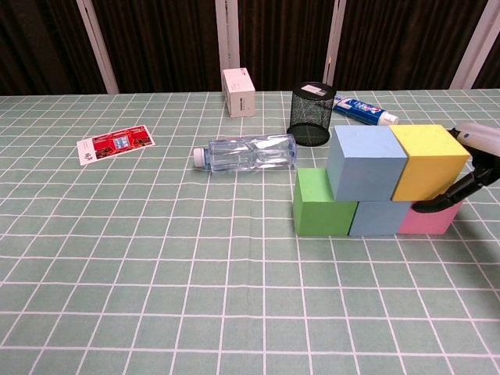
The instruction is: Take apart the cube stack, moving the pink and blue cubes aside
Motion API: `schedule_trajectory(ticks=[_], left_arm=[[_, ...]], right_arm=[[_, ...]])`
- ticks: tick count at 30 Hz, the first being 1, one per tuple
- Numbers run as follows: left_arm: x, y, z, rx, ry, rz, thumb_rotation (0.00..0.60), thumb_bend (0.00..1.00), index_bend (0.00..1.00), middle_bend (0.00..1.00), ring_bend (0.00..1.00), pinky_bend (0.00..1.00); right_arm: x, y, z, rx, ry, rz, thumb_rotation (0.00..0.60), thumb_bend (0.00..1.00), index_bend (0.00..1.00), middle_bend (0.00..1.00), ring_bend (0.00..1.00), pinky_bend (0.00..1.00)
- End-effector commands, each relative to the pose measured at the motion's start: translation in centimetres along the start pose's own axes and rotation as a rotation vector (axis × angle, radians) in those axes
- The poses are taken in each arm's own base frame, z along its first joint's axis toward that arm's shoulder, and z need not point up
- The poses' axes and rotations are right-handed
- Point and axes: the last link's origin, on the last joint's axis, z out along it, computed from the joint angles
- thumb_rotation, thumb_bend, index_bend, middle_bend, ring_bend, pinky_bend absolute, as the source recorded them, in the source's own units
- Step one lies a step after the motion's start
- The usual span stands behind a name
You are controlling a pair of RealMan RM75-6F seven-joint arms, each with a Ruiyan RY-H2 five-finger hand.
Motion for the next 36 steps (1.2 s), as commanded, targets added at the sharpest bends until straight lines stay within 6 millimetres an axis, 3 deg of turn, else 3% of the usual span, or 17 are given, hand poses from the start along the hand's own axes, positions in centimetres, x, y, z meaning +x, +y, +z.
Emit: schedule_trajectory(ticks=[1, 8, 15, 25, 36], left_arm=[[0.0, 0.0, 0.0, 0.000, -0.002, 0.001, 0.600, 0.18, 0.16, 0.00, 0.00, 0.00], [0.0, 0.0, 0.0, 0.001, -0.004, 0.002, 0.600, 0.18, 0.16, 0.00, 0.00, 0.00], [-0.1, 0.1, 0.0, -0.001, -0.004, 0.004, 0.600, 0.18, 0.17, 0.00, 0.00, 0.00], [-0.2, 0.3, -0.2, -0.008, -0.007, 0.008, 0.600, 0.18, 0.17, 0.00, 0.00, 0.00], [-0.3, 0.3, -0.1, -0.009, -0.011, 0.011, 0.600, 0.18, 0.17, 0.00, 0.00, 0.00]], right_arm=[[-0.3, 0.3, 0.3, -0.022, 0.028, -0.034, 0.600, 0.16, 0.52, 0.52, 0.24, 0.00], [0.0, 0.9, 0.3, -0.039, 0.059, -0.057, 0.600, 0.19, 0.54, 0.54, 0.26, 0.00], [2.2, 2.0, 0.4, -0.069, 0.147, -0.097, 0.600, 0.19, 0.54, 0.54, 0.25, 0.00], [5.5, 5.6, 0.5, -0.164, 0.236, -0.110, 0.600, 0.19, 0.54, 0.54, 0.26, 0.00], [8.6, 7.9, 0.3, -0.224, 0.320, -0.106, 0.600, 0.19, 0.54, 0.54, 0.25, 0.00]])
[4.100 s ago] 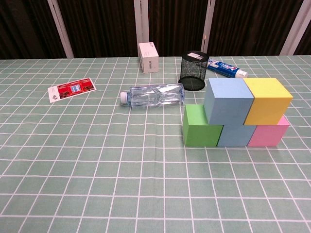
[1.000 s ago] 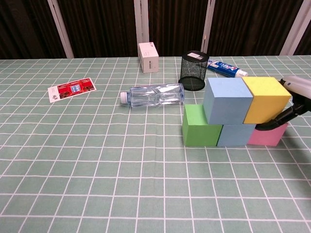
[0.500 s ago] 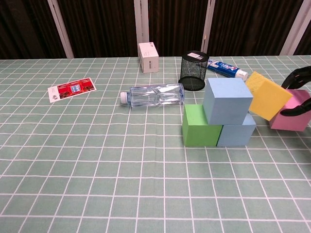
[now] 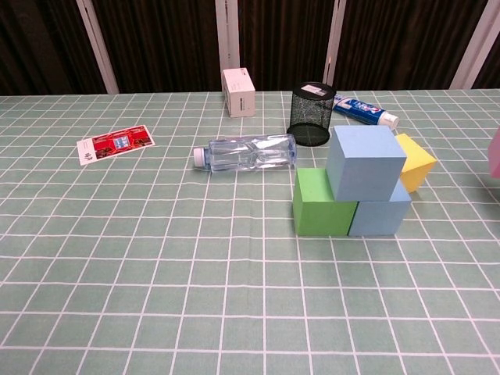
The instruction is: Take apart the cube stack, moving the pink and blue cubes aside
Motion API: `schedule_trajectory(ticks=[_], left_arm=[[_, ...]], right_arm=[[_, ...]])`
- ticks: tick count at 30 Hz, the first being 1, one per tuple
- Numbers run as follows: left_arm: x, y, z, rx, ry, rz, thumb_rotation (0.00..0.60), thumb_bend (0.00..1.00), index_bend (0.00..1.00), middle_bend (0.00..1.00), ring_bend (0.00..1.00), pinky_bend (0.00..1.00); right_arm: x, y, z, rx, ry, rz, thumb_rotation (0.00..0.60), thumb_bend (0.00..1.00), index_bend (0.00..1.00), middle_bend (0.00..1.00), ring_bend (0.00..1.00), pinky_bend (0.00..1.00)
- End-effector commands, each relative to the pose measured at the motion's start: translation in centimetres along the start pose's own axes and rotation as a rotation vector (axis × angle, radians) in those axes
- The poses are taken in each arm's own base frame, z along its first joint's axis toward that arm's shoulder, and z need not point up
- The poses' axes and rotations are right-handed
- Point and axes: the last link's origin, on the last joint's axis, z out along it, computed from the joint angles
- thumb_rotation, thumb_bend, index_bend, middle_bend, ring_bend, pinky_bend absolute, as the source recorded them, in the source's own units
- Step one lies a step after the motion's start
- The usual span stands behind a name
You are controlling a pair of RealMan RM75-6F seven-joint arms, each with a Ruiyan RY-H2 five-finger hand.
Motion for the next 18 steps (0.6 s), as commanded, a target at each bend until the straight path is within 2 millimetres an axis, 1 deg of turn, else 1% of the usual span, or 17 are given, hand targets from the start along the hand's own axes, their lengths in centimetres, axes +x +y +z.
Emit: schedule_trajectory(ticks=[1, 6, 8, 9, 11, 13, 14, 16, 18], left_arm=[[0.0, 0.0, 0.0, 0.000, 0.000, 0.000, 0.600, 0.18, 0.17, 0.00, 0.00, 0.00], [0.0, 0.0, -0.1, -0.005, -0.003, -0.001, 0.600, 0.18, 0.17, 0.00, 0.00, 0.00], [0.1, 0.0, -0.1, -0.004, 0.000, -0.003, 0.600, 0.18, 0.17, 0.00, 0.00, 0.00], [0.1, 0.0, -0.1, -0.003, 0.002, -0.005, 0.600, 0.18, 0.17, 0.00, 0.00, 0.00], [0.1, -0.1, -0.1, -0.001, 0.002, -0.006, 0.600, 0.18, 0.17, 0.00, 0.00, 0.00], [0.1, -0.1, -0.1, -0.001, 0.003, -0.007, 0.600, 0.18, 0.17, 0.00, 0.00, 0.00], [0.1, -0.1, -0.1, -0.001, 0.003, -0.007, 0.600, 0.18, 0.17, 0.00, 0.00, 0.00], [0.1, -0.1, -0.1, -0.002, 0.002, -0.006, 0.600, 0.18, 0.17, 0.00, 0.00, 0.00], [0.1, 0.0, -0.1, -0.004, 0.002, -0.005, 0.600, 0.18, 0.17, 0.00, 0.00, 0.00]], right_arm=[[0.4, 0.5, 0.0, -0.005, 0.001, 0.003, 0.600, 0.19, 0.54, 0.54, 0.25, 0.00], [0.4, 0.9, 0.1, -0.002, -0.027, 0.000, 0.600, 0.19, 0.54, 0.54, 0.26, 0.00], [0.2, 1.1, 0.1, 0.000, -0.049, -0.005, 0.600, 0.19, 0.53, 0.51, 0.24, 0.00], [0.0, 1.1, 0.0, 0.001, -0.066, -0.008, 0.600, 0.19, 0.52, 0.48, 0.22, 0.00], [-0.3, 1.1, -0.1, 0.005, -0.094, -0.007, 0.600, 0.19, 0.46, 0.39, 0.16, 0.00], [-0.6, 1.0, -0.2, 0.010, -0.137, -0.005, 0.600, 0.19, 0.35, 0.27, 0.08, 0.00], [-0.6, 1.0, -0.3, 0.012, -0.155, -0.006, 0.600, 0.19, 0.27, 0.19, 0.03, 0.00], [-0.8, 1.1, -0.3, 0.011, -0.187, -0.016, 0.600, 0.19, 0.15, 0.07, 0.00, 0.00], [-0.7, 1.2, -0.3, 0.007, -0.198, -0.031, 0.600, 0.19, 0.09, 0.02, 0.00, 0.00]])
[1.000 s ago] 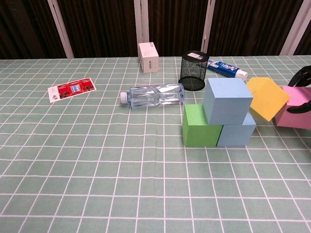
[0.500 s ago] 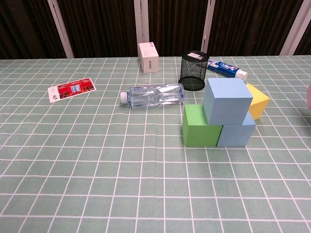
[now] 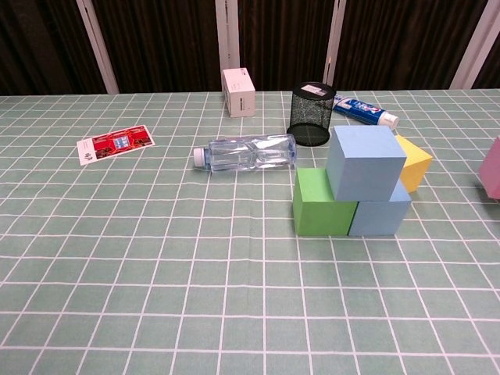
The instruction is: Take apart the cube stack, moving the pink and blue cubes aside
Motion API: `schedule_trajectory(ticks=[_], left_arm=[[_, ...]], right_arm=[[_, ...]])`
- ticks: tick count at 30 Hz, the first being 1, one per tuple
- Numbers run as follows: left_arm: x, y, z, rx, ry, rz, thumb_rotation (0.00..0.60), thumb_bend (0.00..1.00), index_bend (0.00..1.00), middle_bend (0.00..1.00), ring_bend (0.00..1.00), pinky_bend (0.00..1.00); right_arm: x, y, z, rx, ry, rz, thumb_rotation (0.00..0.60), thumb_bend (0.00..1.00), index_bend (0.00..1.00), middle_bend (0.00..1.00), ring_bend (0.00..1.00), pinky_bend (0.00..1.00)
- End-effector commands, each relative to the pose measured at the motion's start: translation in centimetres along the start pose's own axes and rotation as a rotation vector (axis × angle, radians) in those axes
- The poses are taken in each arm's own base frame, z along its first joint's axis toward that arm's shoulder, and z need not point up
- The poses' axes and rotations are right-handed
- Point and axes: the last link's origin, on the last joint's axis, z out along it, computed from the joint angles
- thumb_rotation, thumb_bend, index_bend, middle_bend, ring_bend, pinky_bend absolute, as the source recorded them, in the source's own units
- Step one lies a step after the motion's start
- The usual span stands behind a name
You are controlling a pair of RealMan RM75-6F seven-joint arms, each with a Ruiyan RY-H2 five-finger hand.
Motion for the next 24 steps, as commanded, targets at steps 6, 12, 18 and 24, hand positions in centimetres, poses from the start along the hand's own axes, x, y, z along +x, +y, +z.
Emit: schedule_trajectory(ticks=[6, 12, 18, 24], left_arm=[[0.0, 0.0, 0.0, 0.003, 0.003, 0.000, 0.600, 0.18, 0.17, 0.00, 0.00, 0.00], [-0.2, 0.1, 0.1, -0.001, -0.008, 0.009, 0.600, 0.18, 0.17, 0.00, 0.00, 0.00], [-0.1, 0.1, 0.0, 0.000, -0.011, 0.007, 0.600, 0.18, 0.17, 0.00, 0.00, 0.00], [0.3, -0.3, -0.1, 0.004, 0.005, -0.010, 0.600, 0.18, 0.17, 0.00, 0.00, 0.00]], right_arm=[[1.0, -0.1, -1.8, 0.007, -0.028, -0.004, 0.600, 0.17, 0.00, 0.00, 0.00, 0.00], [2.0, -0.5, -6.0, 0.055, -0.117, 0.096, 0.600, 0.17, 0.00, 0.00, 0.00, 0.00], [2.0, 0.4, -10.0, 0.097, -0.142, 0.109, 0.600, 0.17, 0.00, 0.00, 0.00, 0.00], [1.2, 1.3, -12.0, 0.121, -0.145, 0.066, 0.600, 0.17, 0.00, 0.00, 0.00, 0.00]])
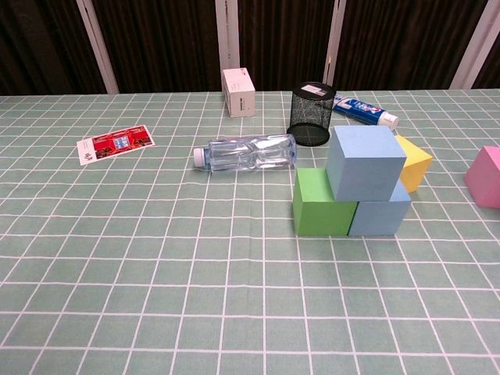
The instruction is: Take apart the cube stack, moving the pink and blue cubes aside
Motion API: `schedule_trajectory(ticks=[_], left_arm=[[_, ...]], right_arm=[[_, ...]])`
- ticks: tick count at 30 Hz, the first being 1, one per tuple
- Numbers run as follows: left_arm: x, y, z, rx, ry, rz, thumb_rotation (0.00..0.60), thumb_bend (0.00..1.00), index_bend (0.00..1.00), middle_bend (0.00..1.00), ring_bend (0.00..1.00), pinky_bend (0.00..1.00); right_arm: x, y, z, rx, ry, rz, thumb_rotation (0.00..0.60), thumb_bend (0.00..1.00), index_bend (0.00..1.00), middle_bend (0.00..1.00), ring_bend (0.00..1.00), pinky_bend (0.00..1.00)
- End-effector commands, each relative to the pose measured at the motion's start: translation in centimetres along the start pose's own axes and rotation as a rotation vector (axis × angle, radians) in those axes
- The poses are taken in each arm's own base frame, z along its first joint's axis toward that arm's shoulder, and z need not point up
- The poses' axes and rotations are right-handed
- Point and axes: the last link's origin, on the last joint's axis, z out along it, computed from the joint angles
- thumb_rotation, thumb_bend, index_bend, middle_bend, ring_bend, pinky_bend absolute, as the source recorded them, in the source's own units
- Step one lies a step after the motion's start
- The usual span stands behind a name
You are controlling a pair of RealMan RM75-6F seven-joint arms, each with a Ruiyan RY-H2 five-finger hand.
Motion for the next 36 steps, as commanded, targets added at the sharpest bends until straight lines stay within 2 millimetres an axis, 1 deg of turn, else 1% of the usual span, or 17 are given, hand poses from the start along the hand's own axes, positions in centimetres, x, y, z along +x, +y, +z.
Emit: schedule_trajectory(ticks=[1, 7, 11, 12, 15, 21, 24, 32, 36], left_arm=[[0.1, -0.1, 0.0, 0.001, 0.001, -0.002, 0.600, 0.18, 0.17, 0.00, 0.00, 0.00], [0.2, -0.2, 0.2, -0.004, 0.003, -0.005, 0.600, 0.18, 0.17, 0.00, 0.00, 0.00], [0.3, -0.3, 0.3, -0.001, 0.004, -0.005, 0.600, 0.18, 0.17, 0.00, 0.00, 0.00], [0.3, -0.4, 0.4, 0.003, 0.003, -0.005, 0.600, 0.18, 0.17, 0.00, 0.00, 0.00], [0.3, -0.4, 0.4, 0.008, 0.004, -0.007, 0.600, 0.18, 0.17, 0.00, 0.00, 0.00], [0.3, -0.4, 0.4, 0.007, 0.002, -0.007, 0.600, 0.18, 0.17, 0.00, 0.00, 0.00], [0.3, -0.4, 0.4, 0.007, 0.002, -0.008, 0.600, 0.18, 0.17, 0.00, 0.00, 0.00], [0.4, -0.5, 0.3, 0.008, 0.005, -0.011, 0.600, 0.18, 0.17, 0.00, 0.00, 0.00], [0.4, -0.5, 0.4, 0.008, 0.002, -0.010, 0.600, 0.18, 0.17, 0.00, 0.00, 0.00]], right_arm=[[-0.6, 0.3, -1.1, 0.008, -0.001, 0.006, 0.600, 0.17, 0.00, 0.00, 0.00, 0.00], [-2.3, 0.1, -0.9, 0.032, -0.054, -0.001, 0.600, 0.16, 0.01, 0.00, 0.08, 0.00], [-3.7, -0.3, -0.5, 0.038, -0.077, -0.040, 0.600, 0.16, 0.03, 0.03, 0.11, 0.00], [-4.3, -0.6, -0.5, 0.046, -0.087, -0.059, 0.600, 0.17, 0.03, 0.05, 0.12, 0.00], [-5.0, -1.4, -0.3, 0.048, -0.084, -0.082, 0.600, 0.16, 0.04, 0.07, 0.14, 0.00], [-6.2, -3.1, 0.3, 0.065, -0.095, -0.106, 0.600, 0.16, 0.04, 0.07, 0.14, 0.00], [-6.8, -4.2, 1.1, 0.077, -0.120, -0.109, 0.600, 0.16, 0.04, 0.07, 0.14, 0.00], [-8.0, -5.9, 3.7, 0.054, -0.128, -0.093, 0.600, 0.16, 0.05, 0.07, 0.14, 0.00], [-8.2, -6.7, 5.2, 0.046, -0.122, -0.104, 0.600, 0.16, 0.06, 0.07, 0.15, 0.00]])
